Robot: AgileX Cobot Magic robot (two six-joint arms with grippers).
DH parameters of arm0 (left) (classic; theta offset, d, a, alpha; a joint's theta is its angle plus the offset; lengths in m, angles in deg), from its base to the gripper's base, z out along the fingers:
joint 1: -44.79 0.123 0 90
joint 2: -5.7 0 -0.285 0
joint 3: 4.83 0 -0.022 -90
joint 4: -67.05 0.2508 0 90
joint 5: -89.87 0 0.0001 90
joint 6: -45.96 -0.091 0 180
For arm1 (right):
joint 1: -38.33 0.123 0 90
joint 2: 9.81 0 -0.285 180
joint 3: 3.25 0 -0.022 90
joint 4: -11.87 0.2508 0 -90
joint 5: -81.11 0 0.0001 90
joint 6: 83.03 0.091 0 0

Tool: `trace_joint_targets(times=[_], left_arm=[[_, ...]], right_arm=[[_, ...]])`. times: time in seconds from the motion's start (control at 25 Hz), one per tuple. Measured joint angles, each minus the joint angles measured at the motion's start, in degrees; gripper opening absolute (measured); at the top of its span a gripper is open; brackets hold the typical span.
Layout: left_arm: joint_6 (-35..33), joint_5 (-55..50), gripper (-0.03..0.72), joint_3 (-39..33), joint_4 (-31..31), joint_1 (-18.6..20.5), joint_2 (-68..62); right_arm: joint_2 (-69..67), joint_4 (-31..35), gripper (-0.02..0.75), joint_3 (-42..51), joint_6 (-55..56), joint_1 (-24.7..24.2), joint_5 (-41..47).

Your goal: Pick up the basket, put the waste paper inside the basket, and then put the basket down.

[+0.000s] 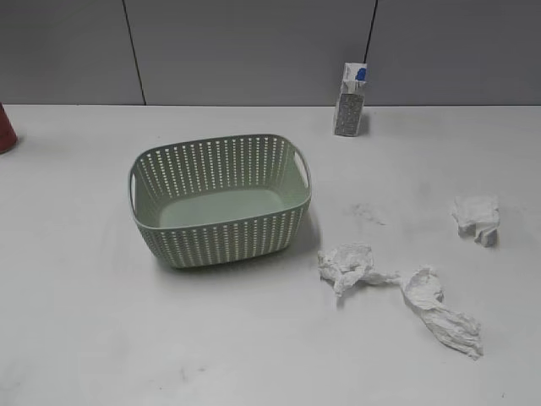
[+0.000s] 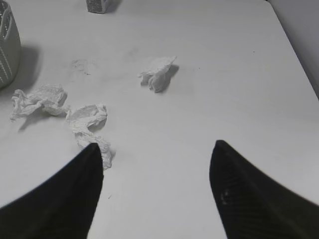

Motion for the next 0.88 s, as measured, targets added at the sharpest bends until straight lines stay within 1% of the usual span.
trace_joint_targets(times=[0.52, 0.64, 0.76, 0.88], left_arm=[[0.0, 0.17, 0.513, 0.05, -0.16, 0.0, 0.0], [0.0, 1.83, 0.513, 1.22, -3.85, -0.07, -1.95], [0.0, 4.85, 0.513, 1.88, -6.96, -1.83, -6.46], [0.0, 7.9, 0.513, 1.88, -7.35, -5.05, -11.48]], right_arm=[[0.0, 0.0, 0.538, 0.0, 0.0, 0.0, 0.0], [0.0, 0.0, 0.538, 0.0, 0.0, 0.0, 0.0], [0.0, 0.0, 0.537, 0.0, 0.0, 0.0, 0.0], [0.0, 0.0, 0.537, 0.0, 0.0, 0.0, 0.0]])
